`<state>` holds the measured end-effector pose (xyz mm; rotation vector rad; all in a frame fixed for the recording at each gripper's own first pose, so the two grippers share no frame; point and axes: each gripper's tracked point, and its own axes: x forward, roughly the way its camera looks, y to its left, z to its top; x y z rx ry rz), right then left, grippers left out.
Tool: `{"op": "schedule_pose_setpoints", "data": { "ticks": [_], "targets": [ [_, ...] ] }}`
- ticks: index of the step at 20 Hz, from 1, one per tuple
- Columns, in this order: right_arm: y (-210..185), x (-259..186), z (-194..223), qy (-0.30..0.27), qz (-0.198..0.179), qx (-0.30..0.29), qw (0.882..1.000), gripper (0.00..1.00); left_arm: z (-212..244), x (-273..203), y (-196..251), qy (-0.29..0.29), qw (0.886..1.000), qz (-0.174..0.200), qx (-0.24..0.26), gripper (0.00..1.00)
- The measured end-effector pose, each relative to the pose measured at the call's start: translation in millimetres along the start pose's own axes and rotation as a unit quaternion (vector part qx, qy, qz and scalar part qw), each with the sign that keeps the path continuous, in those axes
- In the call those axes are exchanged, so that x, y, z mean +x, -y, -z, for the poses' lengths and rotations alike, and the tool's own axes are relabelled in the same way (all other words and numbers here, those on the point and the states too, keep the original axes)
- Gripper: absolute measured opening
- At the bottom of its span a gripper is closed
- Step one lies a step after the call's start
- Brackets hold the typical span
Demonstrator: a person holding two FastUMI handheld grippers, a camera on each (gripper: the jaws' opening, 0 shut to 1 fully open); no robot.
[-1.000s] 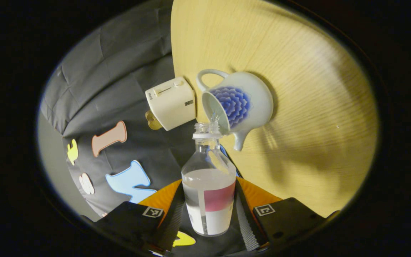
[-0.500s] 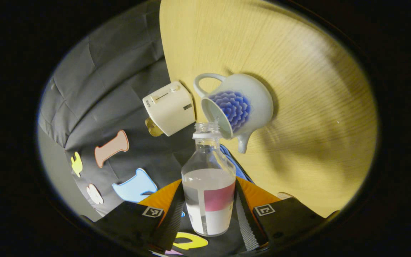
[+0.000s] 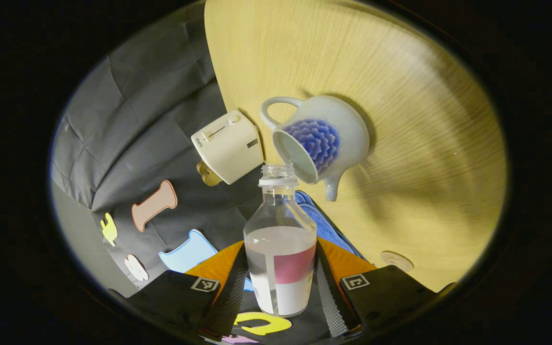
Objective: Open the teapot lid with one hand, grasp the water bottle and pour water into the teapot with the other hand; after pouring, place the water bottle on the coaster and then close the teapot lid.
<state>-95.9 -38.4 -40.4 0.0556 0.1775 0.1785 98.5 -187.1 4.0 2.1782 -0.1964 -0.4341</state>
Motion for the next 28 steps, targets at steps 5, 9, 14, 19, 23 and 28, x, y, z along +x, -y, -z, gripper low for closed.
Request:
{"op": "schedule_pose_setpoints", "data": {
  "ticks": [5, 9, 14, 19, 23, 28],
  "targets": [
    [1.2, -0.7, 0.0, 0.001, 0.001, -0.001, 1.000, 0.07, 0.8, 3.9, 1.7, 0.002, 1.000, -0.002, -0.005, 0.84],
    [2.0, -0.7, -0.8, 0.004, 0.002, 0.000, 1.000, 0.07, 1.1, 6.2, 4.4, 0.015, 0.999, -0.008, -0.042, 0.84],
    [0.7, -1.8, -3.5, 0.005, 0.001, 0.000, 1.000, 0.07, 2.6, 11.8, 15.7, 0.021, 0.996, 0.007, -0.091, 0.84],
    [-1.2, -7.2, -11.6, 0.019, -0.003, 0.001, 1.000, 0.07, -6.5, 8.8, 22.6, 0.052, 0.980, 0.000, -0.193, 0.84],
    [-7.2, -14.5, -29.8, 0.048, -0.011, -0.008, 0.999, 0.07, -6.9, 5.1, 24.1, 0.071, 0.952, -0.016, -0.299, 0.84],
    [-11.8, -26.6, -57.8, 0.085, -0.017, -0.003, 0.996, 0.07, 26.2, -10.7, 32.4, 0.070, 0.879, -0.042, -0.471, 0.84]
  ]
}}
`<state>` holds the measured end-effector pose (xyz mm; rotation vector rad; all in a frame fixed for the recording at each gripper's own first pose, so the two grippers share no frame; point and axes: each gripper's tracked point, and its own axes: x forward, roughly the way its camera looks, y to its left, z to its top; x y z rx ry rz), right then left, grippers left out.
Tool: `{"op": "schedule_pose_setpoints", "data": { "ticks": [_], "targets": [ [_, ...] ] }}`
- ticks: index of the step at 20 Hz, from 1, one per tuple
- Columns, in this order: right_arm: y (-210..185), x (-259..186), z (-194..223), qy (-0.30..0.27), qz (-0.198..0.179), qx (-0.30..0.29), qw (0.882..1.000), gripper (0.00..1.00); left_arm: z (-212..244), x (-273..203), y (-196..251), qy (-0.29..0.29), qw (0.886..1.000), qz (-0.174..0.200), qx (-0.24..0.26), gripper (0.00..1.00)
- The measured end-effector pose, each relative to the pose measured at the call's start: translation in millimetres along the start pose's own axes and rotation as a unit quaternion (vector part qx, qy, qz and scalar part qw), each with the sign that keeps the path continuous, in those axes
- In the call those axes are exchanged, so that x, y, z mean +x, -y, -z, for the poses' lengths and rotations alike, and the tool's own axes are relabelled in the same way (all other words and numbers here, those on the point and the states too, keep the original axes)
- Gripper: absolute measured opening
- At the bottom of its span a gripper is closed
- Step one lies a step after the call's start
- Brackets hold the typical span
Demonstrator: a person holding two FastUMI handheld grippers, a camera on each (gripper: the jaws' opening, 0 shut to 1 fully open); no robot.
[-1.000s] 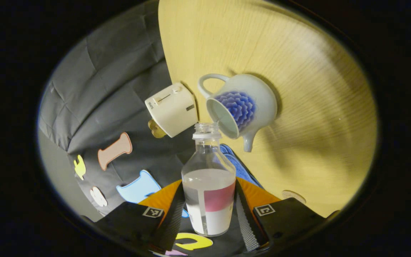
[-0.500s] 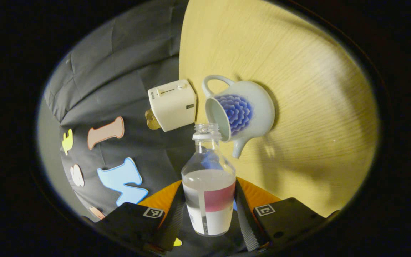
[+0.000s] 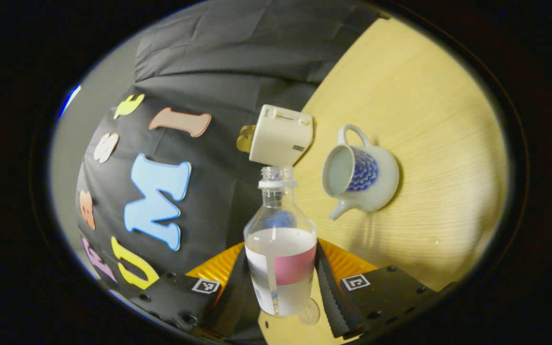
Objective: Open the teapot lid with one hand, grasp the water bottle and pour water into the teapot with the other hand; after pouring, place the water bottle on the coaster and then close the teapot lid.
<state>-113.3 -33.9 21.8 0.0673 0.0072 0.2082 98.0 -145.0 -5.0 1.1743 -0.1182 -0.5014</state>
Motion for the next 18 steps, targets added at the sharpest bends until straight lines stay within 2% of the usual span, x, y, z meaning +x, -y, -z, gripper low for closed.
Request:
{"op": "schedule_pose_setpoints", "data": {
  "ticks": [3, 5, 8, 10, 13, 14, 16, 18],
  "targets": [
    [-1.9, 6.8, -0.4, 0.000, 0.002, -0.016, 1.000, 0.07, 17.4, -20.7, -30.9, 0.010, 0.991, -0.041, -0.126, 0.84],
    [-5.9, 16.9, 4.7, -0.009, -0.006, -0.012, 1.000, 0.07, 32.7, -33.4, -36.8, 0.003, 0.978, -0.047, -0.203, 0.84],
    [-12.1, 40.5, 3.7, -0.008, -0.012, -0.015, 1.000, 0.07, 48.2, -55.5, -39.4, 0.005, 0.952, -0.051, -0.301, 0.84],
    [-15.5, 61.1, 0.2, -0.004, -0.016, -0.019, 1.000, 0.07, 60.2, -73.8, -49.2, 0.017, 0.925, -0.072, -0.372, 0.84],
    [-23.4, 93.9, 6.7, -0.007, -0.025, -0.017, 1.000, 0.07, 79.8, -89.0, -63.4, 0.049, 0.861, -0.082, -0.500, 0.84],
    [-24.3, 102.3, 12.3, -0.014, -0.026, -0.018, 0.999, 0.07, 89.1, -86.3, -65.8, 0.052, 0.847, -0.085, -0.522, 0.83],
    [-26.1, 116.4, 19.3, -0.023, -0.027, -0.014, 0.999, 0.07, 109.7, -75.7, -72.9, 0.045, 0.838, -0.103, -0.533, 0.83],
    [-27.3, 122.2, 22.5, -0.025, -0.029, -0.010, 0.999, 0.07, 114.7, -69.8, -79.1, 0.046, 0.838, -0.108, -0.533, 0.83]
  ]
}}
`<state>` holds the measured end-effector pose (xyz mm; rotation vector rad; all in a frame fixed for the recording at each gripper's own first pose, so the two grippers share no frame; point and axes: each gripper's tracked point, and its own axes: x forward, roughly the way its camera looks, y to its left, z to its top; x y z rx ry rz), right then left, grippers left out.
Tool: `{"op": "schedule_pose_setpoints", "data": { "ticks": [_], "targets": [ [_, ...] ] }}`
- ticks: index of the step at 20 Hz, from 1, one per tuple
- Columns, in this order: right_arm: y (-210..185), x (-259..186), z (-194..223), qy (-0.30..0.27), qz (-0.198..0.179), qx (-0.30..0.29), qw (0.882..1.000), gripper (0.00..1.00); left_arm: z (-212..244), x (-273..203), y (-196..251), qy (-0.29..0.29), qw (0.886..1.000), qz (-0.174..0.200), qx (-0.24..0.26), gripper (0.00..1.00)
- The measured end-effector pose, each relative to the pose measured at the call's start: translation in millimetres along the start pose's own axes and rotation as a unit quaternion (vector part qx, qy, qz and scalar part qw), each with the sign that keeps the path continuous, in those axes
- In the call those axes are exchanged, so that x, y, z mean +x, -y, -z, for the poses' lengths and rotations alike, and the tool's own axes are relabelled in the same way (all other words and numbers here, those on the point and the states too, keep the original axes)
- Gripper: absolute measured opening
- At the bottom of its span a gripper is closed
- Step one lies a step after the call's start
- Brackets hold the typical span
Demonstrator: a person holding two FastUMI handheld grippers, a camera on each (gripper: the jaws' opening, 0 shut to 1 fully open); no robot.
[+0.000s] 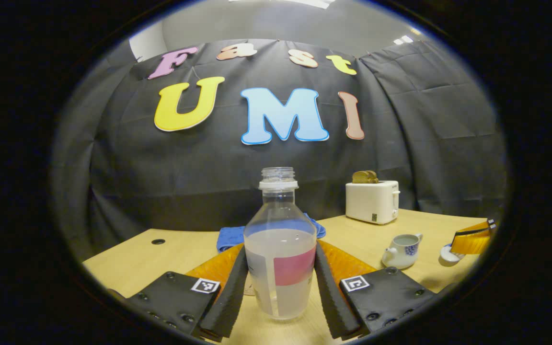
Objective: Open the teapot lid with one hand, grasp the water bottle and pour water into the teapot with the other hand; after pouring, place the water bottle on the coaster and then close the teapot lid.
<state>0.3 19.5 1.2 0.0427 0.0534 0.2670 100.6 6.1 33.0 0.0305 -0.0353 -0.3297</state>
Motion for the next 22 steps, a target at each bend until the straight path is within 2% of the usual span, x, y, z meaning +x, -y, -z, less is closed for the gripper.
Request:
{"op": "schedule_pose_setpoints", "data": {
  "ticks": [5, 8, 10, 22],
  "targets": [
    [1.0, 6.9, 6.2, -0.003, -0.002, -0.005, 1.000, 0.07, -10.9, 31.4, -17.3, 0.017, 0.999, -0.019, -0.038, 0.83],
    [5.0, 5.3, 7.5, -0.004, -0.002, -0.004, 1.000, 0.07, 8.9, 63.4, -37.5, 0.003, 0.999, -0.044, -0.018, 0.83],
    [6.8, 6.6, 6.9, -0.004, 0.002, -0.012, 1.000, 0.07, 22.5, 75.8, -38.4, -0.009, 0.999, -0.044, -0.016, 0.83],
    [7.2, 7.4, 7.2, -0.004, 0.000, -0.009, 1.000, 0.07, 38.1, 97.4, -47.5, 0.001, 0.998, -0.055, -0.004, 0.84]
  ]
}}
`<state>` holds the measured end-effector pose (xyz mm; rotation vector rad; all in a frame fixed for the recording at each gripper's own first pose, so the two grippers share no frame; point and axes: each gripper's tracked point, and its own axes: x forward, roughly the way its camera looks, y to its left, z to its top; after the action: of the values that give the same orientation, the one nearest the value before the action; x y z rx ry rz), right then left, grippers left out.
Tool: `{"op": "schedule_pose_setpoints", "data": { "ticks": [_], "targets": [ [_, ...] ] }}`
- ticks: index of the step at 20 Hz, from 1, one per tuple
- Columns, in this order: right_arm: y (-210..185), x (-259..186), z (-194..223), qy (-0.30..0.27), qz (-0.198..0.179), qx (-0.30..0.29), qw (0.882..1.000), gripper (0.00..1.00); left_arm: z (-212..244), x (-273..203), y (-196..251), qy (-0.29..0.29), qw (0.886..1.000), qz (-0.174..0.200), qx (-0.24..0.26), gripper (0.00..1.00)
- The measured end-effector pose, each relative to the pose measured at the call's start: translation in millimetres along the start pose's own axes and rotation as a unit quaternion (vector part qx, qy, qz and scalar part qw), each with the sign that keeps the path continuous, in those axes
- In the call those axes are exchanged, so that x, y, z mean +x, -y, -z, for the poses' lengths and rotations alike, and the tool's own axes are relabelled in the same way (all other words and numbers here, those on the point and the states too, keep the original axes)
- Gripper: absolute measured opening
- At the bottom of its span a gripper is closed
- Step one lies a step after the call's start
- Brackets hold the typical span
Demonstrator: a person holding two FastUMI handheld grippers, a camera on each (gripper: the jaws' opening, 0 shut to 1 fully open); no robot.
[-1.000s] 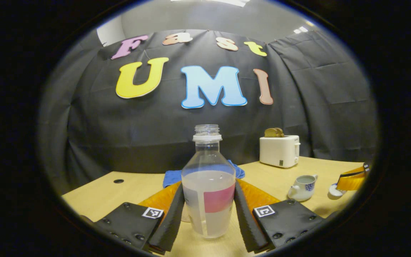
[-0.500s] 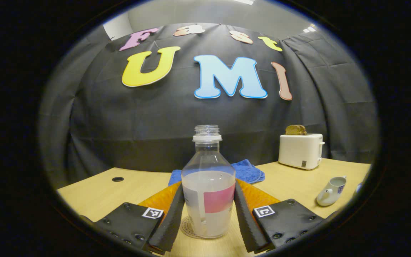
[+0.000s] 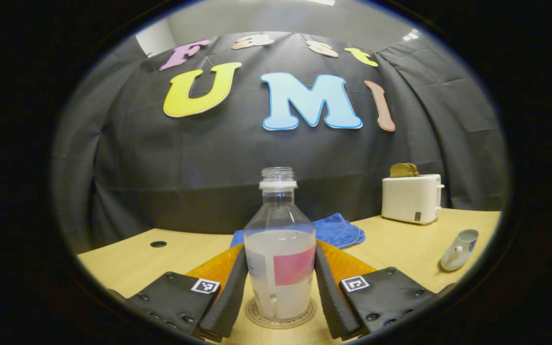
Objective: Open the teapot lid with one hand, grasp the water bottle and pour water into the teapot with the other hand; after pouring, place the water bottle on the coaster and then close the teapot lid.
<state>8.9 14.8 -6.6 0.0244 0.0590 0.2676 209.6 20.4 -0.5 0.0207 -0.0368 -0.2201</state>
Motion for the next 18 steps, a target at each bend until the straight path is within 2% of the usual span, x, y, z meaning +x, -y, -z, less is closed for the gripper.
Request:
{"op": "schedule_pose_setpoints", "data": {
  "ticks": [7, 9, 18],
  "targets": [
    [-0.5, 0.4, 0.1, -0.001, -0.001, 0.000, 1.000, 0.07, -1.8, -2.2, -7.2, 0.004, 1.000, -0.009, -0.013, 0.90],
    [-1.5, 0.6, -0.3, -0.001, -0.001, -0.001, 1.000, 0.07, -2.2, -3.0, -4.4, 0.003, 1.000, -0.007, -0.008, 0.96],
    [10.9, 4.3, -15.0, 0.018, 0.011, 0.019, 1.000, 0.07, -42.1, -39.2, -23.4, 0.053, 0.997, -0.046, -0.015, 1.00]
  ]
}}
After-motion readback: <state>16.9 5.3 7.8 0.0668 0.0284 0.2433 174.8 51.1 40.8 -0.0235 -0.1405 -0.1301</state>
